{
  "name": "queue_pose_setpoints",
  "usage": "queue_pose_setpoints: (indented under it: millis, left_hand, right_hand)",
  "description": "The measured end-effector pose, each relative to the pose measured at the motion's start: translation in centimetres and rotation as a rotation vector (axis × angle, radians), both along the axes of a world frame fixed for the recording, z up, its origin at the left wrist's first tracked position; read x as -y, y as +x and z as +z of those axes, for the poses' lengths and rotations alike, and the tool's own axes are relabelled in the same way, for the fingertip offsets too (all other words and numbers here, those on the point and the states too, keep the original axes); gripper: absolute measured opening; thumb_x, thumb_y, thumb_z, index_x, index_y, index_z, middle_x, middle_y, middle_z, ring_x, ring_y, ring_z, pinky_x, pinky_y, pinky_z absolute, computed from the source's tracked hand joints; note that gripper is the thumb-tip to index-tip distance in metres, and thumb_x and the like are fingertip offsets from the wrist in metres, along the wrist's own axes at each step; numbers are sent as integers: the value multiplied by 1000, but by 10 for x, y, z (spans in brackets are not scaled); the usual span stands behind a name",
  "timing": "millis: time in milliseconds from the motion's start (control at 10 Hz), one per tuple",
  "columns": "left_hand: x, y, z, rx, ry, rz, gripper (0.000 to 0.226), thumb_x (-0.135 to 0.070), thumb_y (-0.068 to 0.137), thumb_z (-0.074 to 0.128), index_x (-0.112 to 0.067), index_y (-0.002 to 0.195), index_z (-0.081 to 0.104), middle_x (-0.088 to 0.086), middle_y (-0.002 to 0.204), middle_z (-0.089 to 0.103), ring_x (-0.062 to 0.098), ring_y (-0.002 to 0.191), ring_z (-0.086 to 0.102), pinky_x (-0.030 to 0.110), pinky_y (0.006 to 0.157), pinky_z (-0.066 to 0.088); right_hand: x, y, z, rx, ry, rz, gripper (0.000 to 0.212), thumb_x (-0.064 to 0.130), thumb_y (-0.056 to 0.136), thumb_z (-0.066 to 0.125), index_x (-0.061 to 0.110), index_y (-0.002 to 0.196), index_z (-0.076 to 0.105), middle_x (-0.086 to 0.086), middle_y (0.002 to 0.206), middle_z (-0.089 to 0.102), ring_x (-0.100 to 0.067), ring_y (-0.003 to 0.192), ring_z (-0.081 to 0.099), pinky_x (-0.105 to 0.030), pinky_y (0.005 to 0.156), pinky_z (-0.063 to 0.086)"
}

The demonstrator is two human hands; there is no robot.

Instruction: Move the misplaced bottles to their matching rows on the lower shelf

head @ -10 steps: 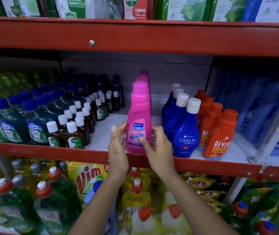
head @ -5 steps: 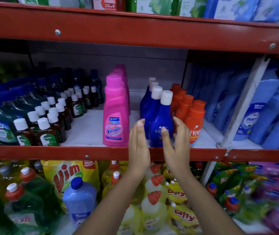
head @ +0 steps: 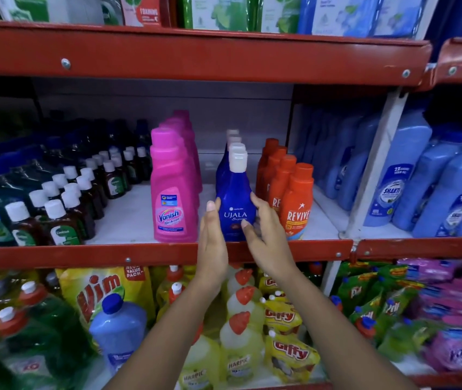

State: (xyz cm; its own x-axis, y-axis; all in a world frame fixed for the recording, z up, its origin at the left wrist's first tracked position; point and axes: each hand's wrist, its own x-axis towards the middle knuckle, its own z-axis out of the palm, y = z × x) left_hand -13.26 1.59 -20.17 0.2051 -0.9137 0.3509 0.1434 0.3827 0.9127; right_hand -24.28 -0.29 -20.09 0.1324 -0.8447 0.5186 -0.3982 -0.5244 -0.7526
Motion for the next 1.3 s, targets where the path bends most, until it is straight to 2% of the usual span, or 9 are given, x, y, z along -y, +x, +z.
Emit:
queue_pose_setpoints:
  millis: [200, 300, 400, 500, 600, 700, 900, 1100, 1300]
  left_hand:
    - [-5, -4, 1, 65, -36, 36, 67, -64, 97, 20, -24, 145, 41, -4, 142, 52, 1, 129, 47, 26, 106, 38]
    - [-12, -16, -3, 258, -126, 289, 67, -60, 96, 20, -21, 147, 38, -5, 155, 34, 0, 143, 23, 17, 116, 18]
    - [-21, -36, -4, 293, -258, 349, 51, -48, 98, 26, -20, 134, 50, -8, 138, 49, -1, 133, 38, 6, 105, 26]
    - [-23, -59, 4, 255, -197, 198, 38, -53, 102, 29, -31, 123, 52, -22, 122, 55, -8, 120, 48, 3, 96, 33]
    - [-14, -78, 9, 233, -62, 27, 49, -55, 95, 27, -34, 136, 42, -25, 132, 48, -24, 116, 41, -2, 96, 29]
    - [-6, -90, 10, 219, 20, -73, 63, -62, 91, 25, -30, 144, 41, -12, 144, 48, -8, 129, 41, 22, 114, 30]
    - [-5, -101, 9, 149, 63, -47, 62, -63, 97, 28, -23, 138, 52, -3, 133, 60, 5, 125, 52, 41, 114, 36]
    - [-6, -105, 8, 130, 85, 36, 64, -65, 93, 27, -25, 137, 52, -2, 130, 61, 7, 122, 54, 43, 112, 39]
    - [-8, -104, 9, 163, 117, 64, 74, -71, 85, 26, -30, 142, 46, -5, 137, 56, 6, 128, 48, 42, 114, 35]
  right_hand:
    - [-2, -4, 2, -15, -32, 44, 56, 9, 98, 50, 22, 148, 29, -3, 148, 39, -15, 136, 40, -44, 111, 41]
    - [-11, -11, 4, 89, -169, -67, 47, 10, 96, 54, 18, 141, 42, 4, 135, 46, -12, 123, 51, -32, 99, 51]
    - [-19, -27, 5, 261, -353, -317, 33, 9, 95, 53, 11, 129, 52, 5, 115, 52, -9, 100, 58, -15, 82, 48]
    - [-15, -46, 6, 353, -352, -415, 35, 15, 95, 50, 8, 130, 49, -2, 121, 52, -12, 112, 53, -15, 94, 42]
    - [-4, -61, 6, 306, -178, -384, 48, 30, 96, 45, 11, 139, 41, -5, 139, 47, -10, 128, 43, -22, 106, 38]
    - [6, -70, 0, 224, -56, -271, 53, 40, 95, 41, 19, 144, 35, -6, 140, 51, -19, 128, 49, -45, 107, 43]
    - [7, -79, 4, 76, -39, -174, 41, 19, 100, 46, 17, 140, 35, -7, 132, 54, -20, 119, 55, -45, 102, 47]
    - [5, -82, 4, 9, -33, -101, 45, 16, 100, 47, 19, 142, 32, -4, 136, 52, -14, 120, 54, -32, 101, 46]
    - [3, -83, 14, -27, -16, -110, 47, 14, 98, 49, 19, 141, 31, -6, 135, 50, -11, 117, 51, -41, 103, 47]
